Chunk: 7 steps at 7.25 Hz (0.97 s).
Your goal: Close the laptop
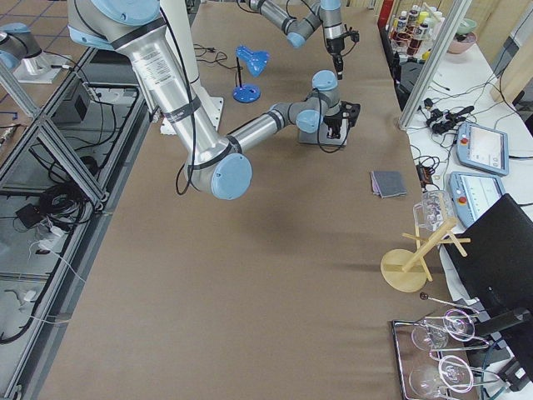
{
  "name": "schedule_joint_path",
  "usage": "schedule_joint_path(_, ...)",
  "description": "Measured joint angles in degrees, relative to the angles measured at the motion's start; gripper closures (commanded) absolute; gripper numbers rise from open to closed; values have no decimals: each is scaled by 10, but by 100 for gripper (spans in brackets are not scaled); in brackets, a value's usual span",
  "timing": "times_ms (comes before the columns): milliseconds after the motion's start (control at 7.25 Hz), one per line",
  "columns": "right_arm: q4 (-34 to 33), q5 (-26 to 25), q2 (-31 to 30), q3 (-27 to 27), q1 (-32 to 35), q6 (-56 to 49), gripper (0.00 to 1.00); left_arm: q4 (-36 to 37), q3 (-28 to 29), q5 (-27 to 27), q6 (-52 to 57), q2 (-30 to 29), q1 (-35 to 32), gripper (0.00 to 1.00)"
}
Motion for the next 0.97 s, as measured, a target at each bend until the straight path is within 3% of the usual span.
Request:
schedule_joint_path(552, -26, 42, -162, 70, 93, -246, 0, 117, -68, -48, 331, 142, -130, 2)
schedule_joint_path(966, -57, 85, -298, 111, 218, -496, 0, 196, -76, -50, 563, 222, -241, 2)
